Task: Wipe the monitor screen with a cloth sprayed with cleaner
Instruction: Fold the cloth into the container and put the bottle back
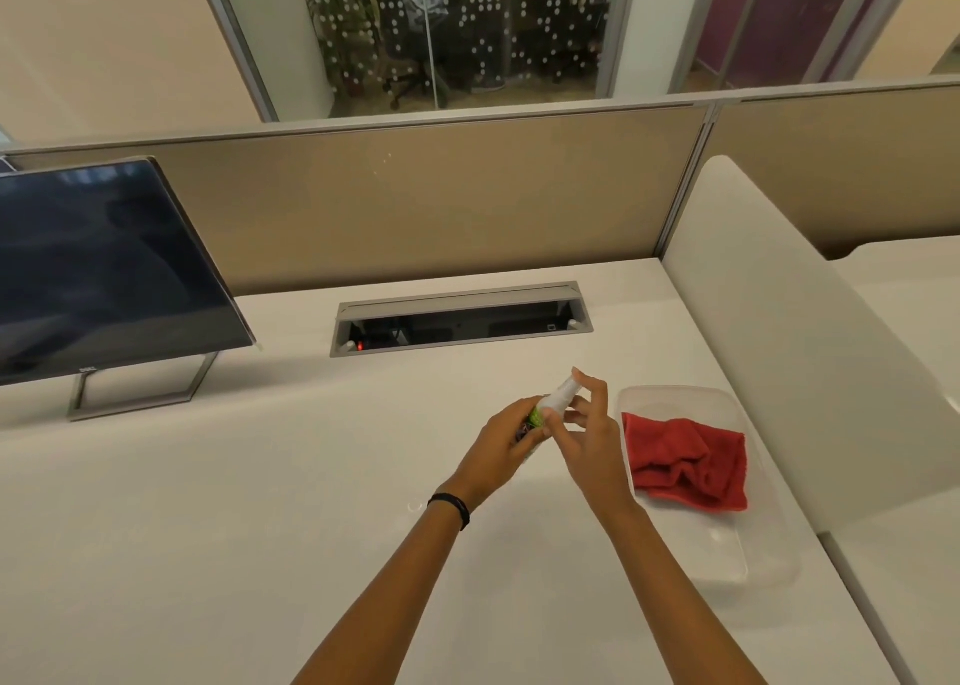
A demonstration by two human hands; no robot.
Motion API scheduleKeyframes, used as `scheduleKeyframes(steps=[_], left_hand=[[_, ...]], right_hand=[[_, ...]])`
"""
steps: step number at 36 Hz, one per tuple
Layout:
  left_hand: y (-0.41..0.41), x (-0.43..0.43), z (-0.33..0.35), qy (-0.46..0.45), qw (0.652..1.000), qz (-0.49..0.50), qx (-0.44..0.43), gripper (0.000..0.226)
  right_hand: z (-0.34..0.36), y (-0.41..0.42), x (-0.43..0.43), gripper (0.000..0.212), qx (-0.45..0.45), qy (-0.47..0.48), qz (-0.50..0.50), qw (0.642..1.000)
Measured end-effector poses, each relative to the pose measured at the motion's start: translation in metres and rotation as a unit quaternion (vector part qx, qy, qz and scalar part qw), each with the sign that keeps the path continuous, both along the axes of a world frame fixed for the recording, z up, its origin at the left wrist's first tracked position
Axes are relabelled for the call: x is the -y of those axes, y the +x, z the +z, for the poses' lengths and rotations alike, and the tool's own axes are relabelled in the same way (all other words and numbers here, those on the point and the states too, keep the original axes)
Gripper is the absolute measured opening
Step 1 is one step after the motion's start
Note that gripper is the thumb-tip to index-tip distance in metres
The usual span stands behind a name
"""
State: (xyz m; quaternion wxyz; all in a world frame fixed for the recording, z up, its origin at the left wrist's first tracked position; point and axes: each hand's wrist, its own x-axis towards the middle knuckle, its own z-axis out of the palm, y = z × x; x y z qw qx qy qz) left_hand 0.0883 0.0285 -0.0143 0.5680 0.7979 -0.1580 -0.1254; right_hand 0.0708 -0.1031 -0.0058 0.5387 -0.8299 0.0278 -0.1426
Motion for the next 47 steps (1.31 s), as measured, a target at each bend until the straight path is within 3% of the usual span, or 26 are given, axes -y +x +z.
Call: scheduleKeyframes(steps=[4,9,16,24,31,36,42,47], left_hand=[[-0.004,0.004,0.009,-0.019,1.0,0.019,-0.003,0.028],[-0.011,0.009,0.015,-0.039,0.997,0.06,0.004,0.025],[-0.017,0.005,0.01,0.006,0.997,0.059,0.039,0.027],[-0.012,0.0,0.015,0.059,0.997,0.046,0.026,0.035],[-0.02,0.004,0.011,0.051,0.998,0.029,0.02,0.035],[-0.032,0.033,0.018,0.005,1.0,0.019,0.022,0.03],[-0.042,0.072,0.027,-0.017,0.998,-0.012,0.051,0.034],[-0.054,0.106,0.031,-0.028,0.997,-0.029,0.07,0.027]], right_hand=[[0.008,0.0,0.002,0.043,0.024,-0.017,-0.015,0.999],[0.014,0.001,-0.001,0.043,0.028,-0.039,-0.026,0.999],[0.006,-0.003,-0.005,0.043,0.004,-0.047,-0.032,0.998],[0.008,-0.015,0.0,0.054,-0.03,0.003,0.068,0.997],[0.027,-0.027,0.022,0.029,0.028,-0.027,0.002,0.999],[0.039,-0.037,0.05,0.047,-0.036,-0.072,0.064,0.995],[0.043,-0.053,0.079,0.058,-0.057,-0.113,-0.041,0.991],[0.044,-0.074,0.11,0.057,-0.063,-0.142,-0.056,0.986]])
